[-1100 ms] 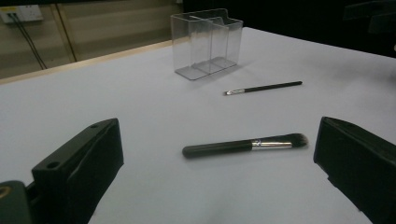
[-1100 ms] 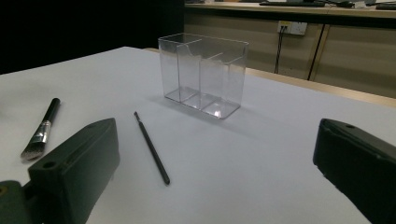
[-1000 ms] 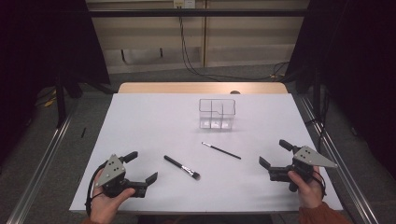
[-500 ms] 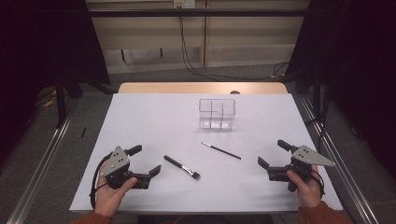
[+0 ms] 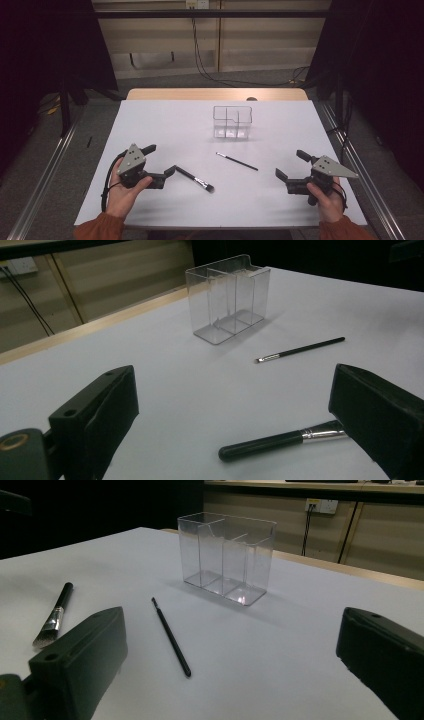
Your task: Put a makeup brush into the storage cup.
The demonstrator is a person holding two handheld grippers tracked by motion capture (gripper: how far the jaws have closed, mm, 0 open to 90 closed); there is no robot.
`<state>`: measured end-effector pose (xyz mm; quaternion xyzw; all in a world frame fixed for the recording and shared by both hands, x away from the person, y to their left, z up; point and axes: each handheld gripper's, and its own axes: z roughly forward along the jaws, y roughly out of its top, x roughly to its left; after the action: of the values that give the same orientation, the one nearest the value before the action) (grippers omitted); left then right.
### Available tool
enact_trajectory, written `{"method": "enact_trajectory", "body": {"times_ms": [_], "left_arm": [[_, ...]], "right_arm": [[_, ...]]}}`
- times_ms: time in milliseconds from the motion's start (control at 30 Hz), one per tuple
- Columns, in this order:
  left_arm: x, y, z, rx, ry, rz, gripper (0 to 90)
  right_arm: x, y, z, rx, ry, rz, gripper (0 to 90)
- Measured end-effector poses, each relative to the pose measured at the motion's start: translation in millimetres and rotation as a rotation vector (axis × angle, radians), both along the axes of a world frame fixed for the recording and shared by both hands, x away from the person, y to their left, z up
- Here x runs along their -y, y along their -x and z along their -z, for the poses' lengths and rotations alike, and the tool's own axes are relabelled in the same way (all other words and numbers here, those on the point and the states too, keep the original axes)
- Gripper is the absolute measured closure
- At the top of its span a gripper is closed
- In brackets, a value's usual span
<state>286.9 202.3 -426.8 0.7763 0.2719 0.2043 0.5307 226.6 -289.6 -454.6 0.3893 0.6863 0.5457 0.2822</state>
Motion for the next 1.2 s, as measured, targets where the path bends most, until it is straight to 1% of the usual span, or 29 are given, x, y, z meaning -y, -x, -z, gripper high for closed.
{"method": "enact_trajectory", "body": {"times_ms": [33, 133, 233, 300, 333, 367, 400, 467, 567, 600, 633, 700, 733, 767, 800, 833, 867, 933, 967, 1000, 1033, 1067, 1100, 1133, 1167, 1200], "left_arm": [[1.7, -2.8, 0.8, 0.005, 0.005, -0.008, 5.3], [4.7, -9.2, 0.0, 0.011, -0.007, 0.013, 5.1], [7.0, -16.0, -2.0, -0.001, 0.001, 0.000, 4.9], [8.9, -19.8, -3.9, 0.005, -0.002, -0.004, 4.9], [10.6, -22.4, -5.0, -0.010, 0.000, 0.005, 4.9], [11.8, -23.8, -5.9, -0.028, -0.010, 0.017, 5.0], [13.7, -25.9, -6.3, -0.035, -0.016, 0.029, 5.5], [18.1, -28.5, -7.8, -0.023, -0.032, 0.036, 5.7], [25.1, -32.4, -8.5, -0.024, -0.045, 0.055, 5.7], [27.7, -33.7, -9.1, -0.031, -0.063, 0.066, 5.7], [30.1, -35.3, -10.5, -0.027, -0.094, 0.077, 5.7], [33.4, -37.1, -12.6, -0.042, -0.099, 0.085, 5.7], [34.9, -38.7, -14.4, -0.045, -0.112, 0.090, 5.7], [36.2, -39.2, -15.3, -0.050, -0.111, 0.093, 5.7], [37.9, -40.0, -16.7, -0.063, -0.116, 0.108, 5.7], [40.0, -41.1, -18.5, -0.075, -0.143, 0.120, 5.7], [41.2, -41.8, -19.4, -0.083, -0.159, 0.127, 5.7], [45.0, -43.8, -19.7, -0.095, -0.179, 0.132, 5.7], [46.8, -44.5, -18.9, -0.099, -0.183, 0.135, 5.6], [48.3, -46.7, -18.3, -0.101, -0.207, 0.148, 5.6], [51.3, -48.8, -16.7, -0.136, -0.228, 0.159, 5.7], [52.6, -51.1, -16.4, -0.158, -0.249, 0.171, 5.7], [54.3, -53.4, -16.6, -0.188, -0.270, 0.188, 5.7], [56.4, -55.4, -16.9, -0.199, -0.288, 0.200, 5.9], [57.8, -55.7, -17.2, -0.203, -0.291, 0.199, 5.9], [59.9, -56.4, -17.9, -0.198, -0.307, 0.197, 5.9]], "right_arm": [[0.1, -0.2, 0.2, -0.001, 0.001, -0.003, 0.0], [-0.1, -0.6, 0.4, -0.005, -0.002, -0.003, 0.0], [0.2, -1.3, 0.9, -0.009, 0.002, -0.001, 0.0], [0.3, -1.4, 0.9, -0.010, 0.005, -0.003, 0.0], [0.1, -1.4, 1.0, -0.013, 0.007, -0.004, 0.0], [-0.1, -1.4, 1.0, -0.013, 0.005, -0.008, 0.0], [-0.2, -1.3, 0.9, -0.012, 0.006, -0.007, 0.0], [-0.3, -1.2, 0.9, -0.012, 0.006, -0.008, 0.0], [0.0, -1.3, 0.9, -0.011, 0.007, -0.008, 0.0], [0.0, -1.3, 0.9, -0.011, 0.007, -0.008, 0.0], [-0.1, -1.1, 0.9, -0.012, 0.007, -0.008, 0.0], [-0.1, -1.1, 0.9, -0.012, 0.006, -0.009, 0.0], [-0.1, -1.2, 1.0, -0.012, 0.006, -0.010, 0.0], [-0.1, -1.3, 1.0, -0.013, 0.007, -0.009, 0.0], [-0.1, -1.4, 1.0, -0.013, 0.007, -0.009, 0.0], [-0.2, -1.0, 0.8, -0.014, 0.009, -0.008, 0.0], [-0.2, -1.0, 0.8, -0.014, 0.009, -0.008, 0.0], [-0.2, -1.0, 0.8, -0.014, 0.012, -0.009, 0.0], [-0.2, -1.2, 1.0, -0.016, 0.009, -0.008, 0.0], [-0.1, -1.4, 1.1, -0.017, 0.010, -0.009, 0.0], [-0.5, -1.6, 1.2, -0.023, 0.006, -0.009, 0.0], [-0.6, -1.5, 1.3, -0.024, 0.006, -0.011, 0.0], [-0.6, -1.5, 1.3, -0.024, 0.006, -0.011, 0.0], [-0.5, -1.3, 1.3, -0.024, 0.008, -0.014, 0.0], [-0.6, -1.4, 1.3, -0.024, 0.007, -0.015, 0.0], [-0.7, -1.5, 1.4, -0.025, 0.008, -0.014, 0.0]]}}
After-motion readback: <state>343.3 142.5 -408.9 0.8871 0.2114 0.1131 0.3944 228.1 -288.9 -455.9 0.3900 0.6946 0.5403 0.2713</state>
